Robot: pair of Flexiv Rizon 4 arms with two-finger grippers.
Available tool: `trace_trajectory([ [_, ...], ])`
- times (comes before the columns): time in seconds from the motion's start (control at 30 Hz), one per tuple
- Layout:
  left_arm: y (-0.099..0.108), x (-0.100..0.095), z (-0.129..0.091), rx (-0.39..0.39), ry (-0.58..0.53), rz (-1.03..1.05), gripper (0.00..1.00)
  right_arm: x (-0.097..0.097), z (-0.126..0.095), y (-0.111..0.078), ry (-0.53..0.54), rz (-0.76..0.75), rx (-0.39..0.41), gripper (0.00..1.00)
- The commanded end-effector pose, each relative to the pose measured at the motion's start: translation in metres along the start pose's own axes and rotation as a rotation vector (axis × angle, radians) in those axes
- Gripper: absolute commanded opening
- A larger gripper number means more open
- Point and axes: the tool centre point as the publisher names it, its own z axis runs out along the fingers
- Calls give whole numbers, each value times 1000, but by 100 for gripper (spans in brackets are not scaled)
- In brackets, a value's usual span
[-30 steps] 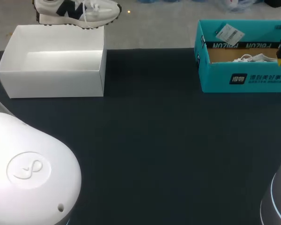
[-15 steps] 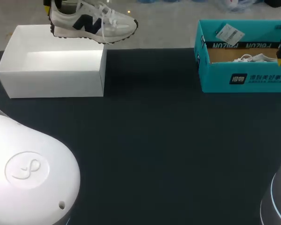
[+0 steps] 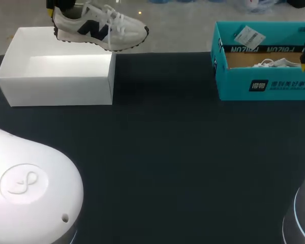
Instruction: Take the shoe out of the shoebox, open the shoe tongue, remove and reinsert the insole, then place the shoe into the shoebox
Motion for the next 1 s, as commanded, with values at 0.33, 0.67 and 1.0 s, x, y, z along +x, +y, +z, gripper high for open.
trace_trajectory([
  [0.33, -48, -9, -53, -113, -5, -29, 0, 0, 0, -1, 1, 0, -2, 100],
  [0.67, -91, -16, -80, -89, -66, -74, 0, 0, 0, -1, 1, 0, -2, 100],
  [1.0, -142, -34, -83, -59, -65, -82, 0, 0, 0, -1, 1, 0, -2, 100],
])
